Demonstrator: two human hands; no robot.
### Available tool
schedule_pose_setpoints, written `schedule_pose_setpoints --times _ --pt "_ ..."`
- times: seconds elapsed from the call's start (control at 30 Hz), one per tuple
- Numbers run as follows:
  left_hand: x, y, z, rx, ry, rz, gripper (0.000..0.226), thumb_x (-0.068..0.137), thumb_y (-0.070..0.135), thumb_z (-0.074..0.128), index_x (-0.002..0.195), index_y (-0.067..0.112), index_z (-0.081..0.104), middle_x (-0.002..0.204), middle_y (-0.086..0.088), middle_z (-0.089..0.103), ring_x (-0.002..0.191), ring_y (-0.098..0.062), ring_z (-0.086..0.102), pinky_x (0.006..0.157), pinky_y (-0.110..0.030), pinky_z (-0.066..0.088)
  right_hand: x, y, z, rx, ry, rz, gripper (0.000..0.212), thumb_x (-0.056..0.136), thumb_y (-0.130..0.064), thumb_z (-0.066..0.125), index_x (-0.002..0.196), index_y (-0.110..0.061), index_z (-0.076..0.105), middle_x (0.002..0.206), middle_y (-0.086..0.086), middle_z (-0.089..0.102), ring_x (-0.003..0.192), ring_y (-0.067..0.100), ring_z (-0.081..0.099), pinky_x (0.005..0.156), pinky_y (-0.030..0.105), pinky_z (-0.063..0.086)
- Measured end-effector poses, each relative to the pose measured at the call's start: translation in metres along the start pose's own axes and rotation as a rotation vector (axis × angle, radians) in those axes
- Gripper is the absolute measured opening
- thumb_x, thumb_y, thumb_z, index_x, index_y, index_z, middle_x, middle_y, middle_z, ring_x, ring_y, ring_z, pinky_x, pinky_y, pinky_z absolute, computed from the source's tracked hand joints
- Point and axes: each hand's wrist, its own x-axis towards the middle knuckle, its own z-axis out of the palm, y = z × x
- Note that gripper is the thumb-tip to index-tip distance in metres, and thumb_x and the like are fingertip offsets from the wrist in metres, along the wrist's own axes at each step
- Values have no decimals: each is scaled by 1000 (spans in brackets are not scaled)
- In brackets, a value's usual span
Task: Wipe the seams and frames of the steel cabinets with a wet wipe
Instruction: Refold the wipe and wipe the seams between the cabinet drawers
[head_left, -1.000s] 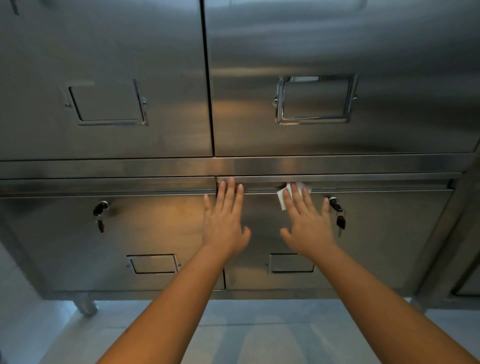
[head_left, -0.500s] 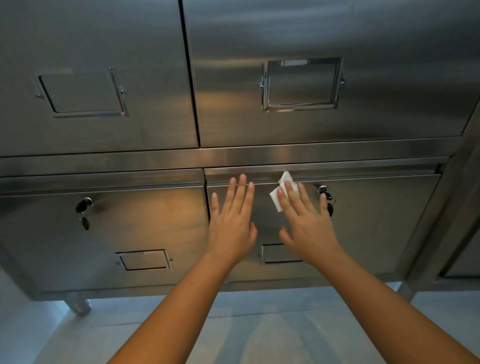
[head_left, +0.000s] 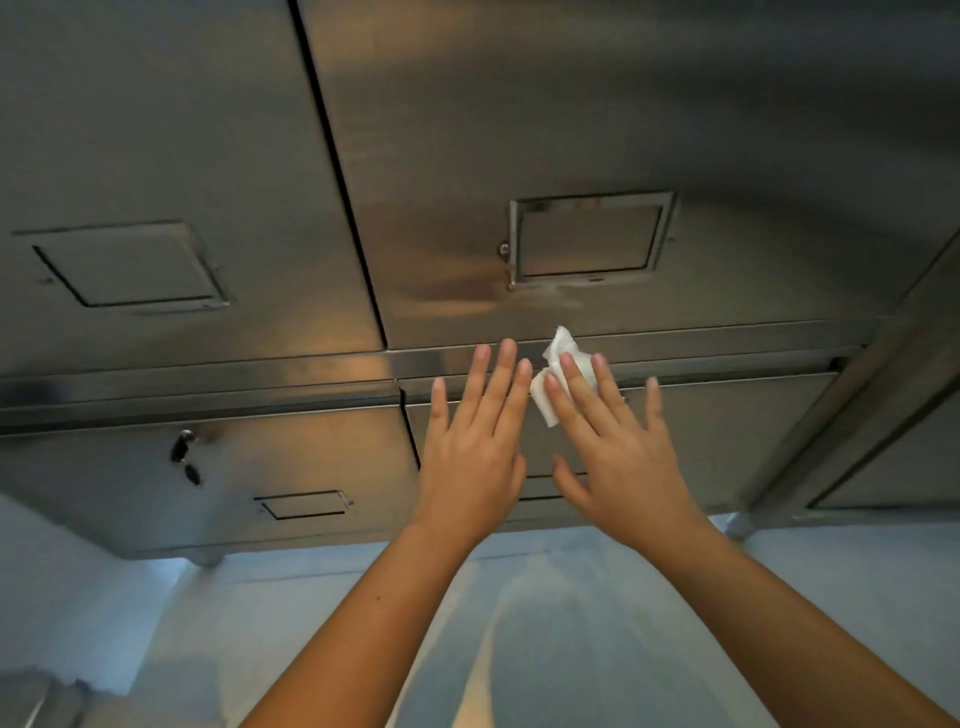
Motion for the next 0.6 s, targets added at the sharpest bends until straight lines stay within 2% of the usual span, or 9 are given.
schedule_pose_setpoints --times 0.17,0.27,0.33,0.47,0.6 --pt "38 -7 -67 2 -9 22 69 77 18 37 144 11 24 153 -4 22 144 -19 3 111 -50 9 39 7 -71 8 6 43 77 70 -33 57 141 -12 36 149 9 34 137 28 24 100 60 13" --pt "68 -8 -111 -37 -13 -3 68 79 19 39 144 10 23 153 -4 18 144 -19 1 108 -51 11 63 7 -118 26 -5 66 75 71 -31 61 140 -12 40 149 9 36 136 27 25 100 61 20" --pt "73 -5 -125 -41 -22 -26 66 80 20 38 144 10 24 152 -6 20 143 -20 5 106 -54 12 67 5 -132 12 -11 64 78 70 -28 70 140 -11 41 148 9 36 137 29 28 100 62 23" --pt "106 1 -177 -85 -64 -27 64 82 23 35 143 9 24 152 -7 20 141 -23 11 103 -58 9 93 9 -190 39 -15 78 80 68 -23 76 139 -10 43 148 9 37 135 33 34 100 60 16" --pt "142 0 -227 -117 -83 -38 63 83 26 35 143 9 26 151 -5 19 140 -26 12 101 -60 9 120 17 -244 32 -28 113 81 66 -22 78 139 -9 42 147 11 38 134 34 35 99 61 17"
